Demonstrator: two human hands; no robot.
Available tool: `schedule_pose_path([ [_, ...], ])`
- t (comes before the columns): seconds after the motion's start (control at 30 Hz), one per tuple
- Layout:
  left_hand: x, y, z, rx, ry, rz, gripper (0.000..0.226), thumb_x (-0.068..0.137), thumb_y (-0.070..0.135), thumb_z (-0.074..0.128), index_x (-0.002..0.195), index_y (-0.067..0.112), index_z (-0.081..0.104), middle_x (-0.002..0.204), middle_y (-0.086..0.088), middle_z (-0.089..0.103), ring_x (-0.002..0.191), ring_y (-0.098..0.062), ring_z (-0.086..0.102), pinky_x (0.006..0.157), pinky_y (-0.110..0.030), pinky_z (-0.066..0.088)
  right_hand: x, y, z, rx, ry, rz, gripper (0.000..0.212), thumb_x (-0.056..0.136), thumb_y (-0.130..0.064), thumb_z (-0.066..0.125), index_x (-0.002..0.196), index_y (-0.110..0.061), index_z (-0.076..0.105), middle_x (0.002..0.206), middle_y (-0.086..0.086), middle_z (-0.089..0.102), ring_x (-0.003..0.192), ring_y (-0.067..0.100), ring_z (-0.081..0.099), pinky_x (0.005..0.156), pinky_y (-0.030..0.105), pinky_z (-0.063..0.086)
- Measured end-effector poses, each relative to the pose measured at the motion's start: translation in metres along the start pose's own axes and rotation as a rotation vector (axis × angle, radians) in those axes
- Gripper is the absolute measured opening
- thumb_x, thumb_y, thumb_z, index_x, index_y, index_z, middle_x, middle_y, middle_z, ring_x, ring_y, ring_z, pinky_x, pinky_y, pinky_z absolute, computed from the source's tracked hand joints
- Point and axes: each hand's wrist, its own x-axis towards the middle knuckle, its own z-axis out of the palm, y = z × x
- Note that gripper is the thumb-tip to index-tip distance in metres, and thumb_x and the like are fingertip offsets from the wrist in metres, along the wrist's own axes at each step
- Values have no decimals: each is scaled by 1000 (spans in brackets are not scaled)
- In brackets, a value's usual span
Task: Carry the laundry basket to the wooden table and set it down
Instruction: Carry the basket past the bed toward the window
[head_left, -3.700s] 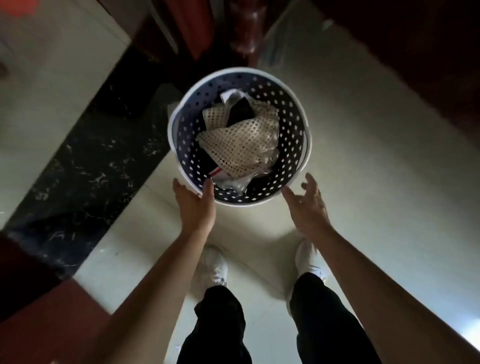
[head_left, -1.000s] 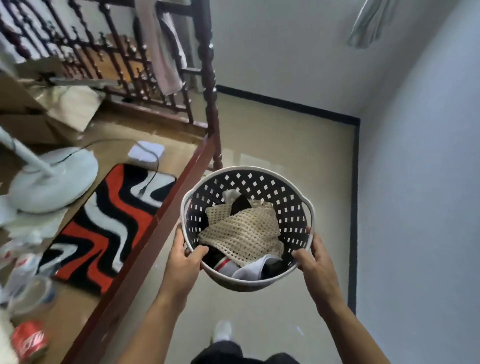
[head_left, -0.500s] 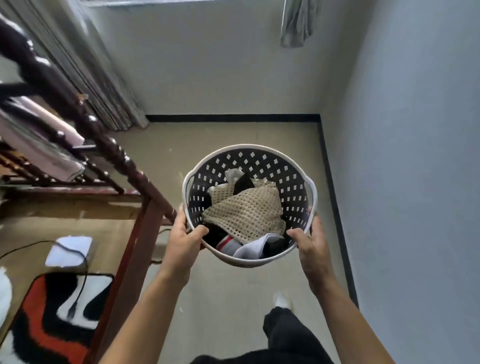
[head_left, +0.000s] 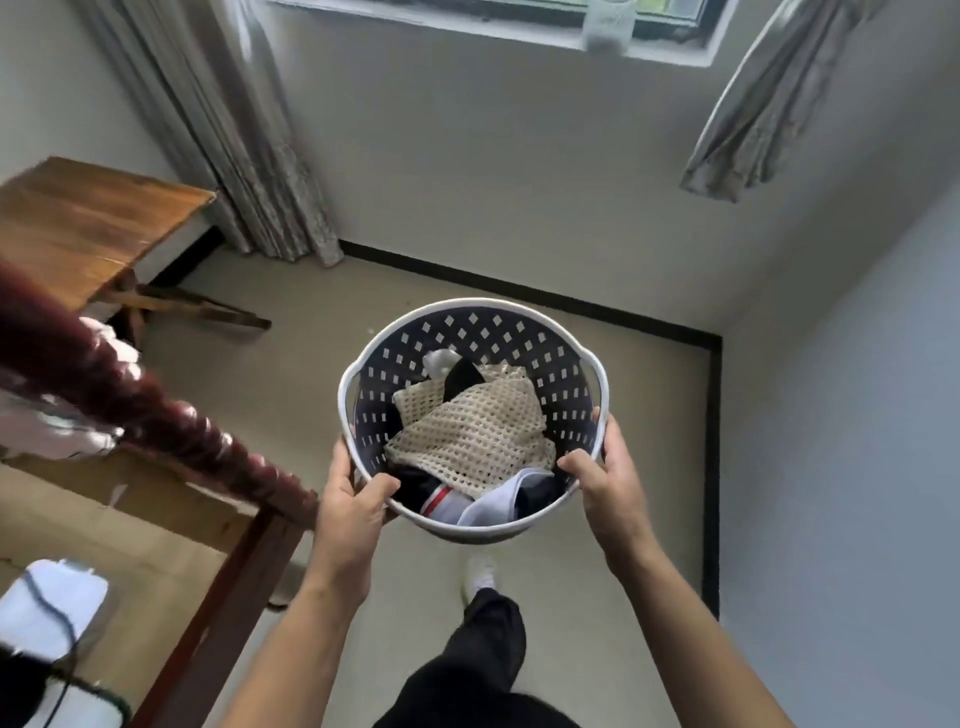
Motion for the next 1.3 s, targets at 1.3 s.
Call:
schedule_pose_path([
  [1.3, 703, 296, -47, -220, 741, 150, 45, 81, -2, 54, 110, 30, 65, 97, -6, 64, 90, -22, 52, 72, -33, 41, 741, -283, 498, -199, -753, -114, 59, 75, -15, 59, 130, -34, 64, 120, 1, 77, 116, 29, 70, 109, 54, 52],
])
